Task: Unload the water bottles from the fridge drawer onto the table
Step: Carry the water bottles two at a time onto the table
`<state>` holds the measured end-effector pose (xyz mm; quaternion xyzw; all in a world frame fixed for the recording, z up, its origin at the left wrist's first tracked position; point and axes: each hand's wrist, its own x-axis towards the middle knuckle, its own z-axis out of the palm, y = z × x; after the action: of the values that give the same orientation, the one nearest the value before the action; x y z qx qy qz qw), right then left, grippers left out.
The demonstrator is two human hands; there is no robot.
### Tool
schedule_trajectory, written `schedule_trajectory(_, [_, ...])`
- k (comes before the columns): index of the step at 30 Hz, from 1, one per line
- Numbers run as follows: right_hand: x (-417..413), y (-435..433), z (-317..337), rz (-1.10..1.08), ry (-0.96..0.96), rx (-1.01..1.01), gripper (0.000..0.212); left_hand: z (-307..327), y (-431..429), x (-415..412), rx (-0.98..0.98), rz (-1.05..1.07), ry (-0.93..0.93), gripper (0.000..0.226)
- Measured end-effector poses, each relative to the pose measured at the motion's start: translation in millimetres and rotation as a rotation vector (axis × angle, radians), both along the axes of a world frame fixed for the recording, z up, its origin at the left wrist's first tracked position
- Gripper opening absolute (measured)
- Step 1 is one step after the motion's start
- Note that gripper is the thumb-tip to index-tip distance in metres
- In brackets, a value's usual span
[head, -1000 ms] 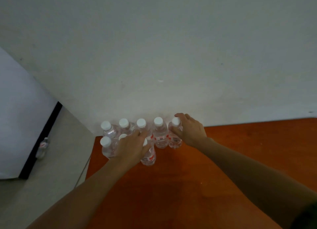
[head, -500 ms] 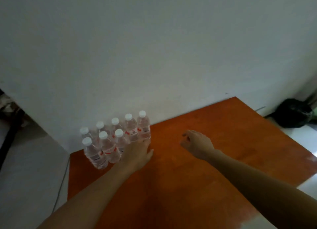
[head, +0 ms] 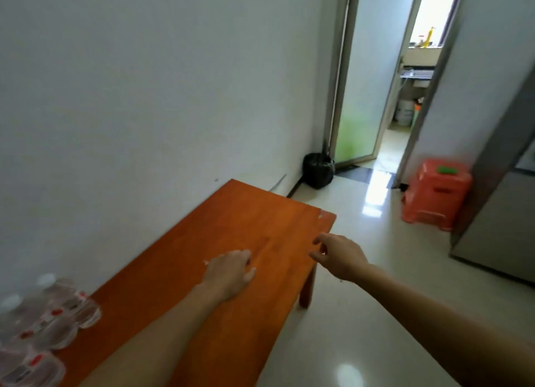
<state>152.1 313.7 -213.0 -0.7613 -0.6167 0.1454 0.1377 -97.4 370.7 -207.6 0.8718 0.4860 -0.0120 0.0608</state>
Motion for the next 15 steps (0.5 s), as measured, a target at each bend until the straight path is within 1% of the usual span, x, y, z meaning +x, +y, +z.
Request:
schedule_trajectory(6, [191.1, -70.0, -6.6, -0.211, -0.055, -0.019, 0.038, -16.3, -16.8, 202.3, -0.121, -0.167, -0.078, 0.02])
schedule_trajectory(9, [270.9, -107.0, -10.6, -0.336, -0.029, -0.033, 0.038, -29.5, -35.0, 290.9, -0.191, -0.267, -0.087, 0.026])
schedule_trajectory(11, [314.2, -126.2, -12.8, -0.408, -0.013, -0.029, 0.037, -34.3, -42.3, 340.8, -0.188, -0.349, -0.075, 0.03])
schedule_trajectory(15, [388.9, -143.6, -19.0, -0.524, 0.001, -0.005, 0.038, -36.4, -33.4, 429.5, -0.108, -0.473, -0.039, 0.033])
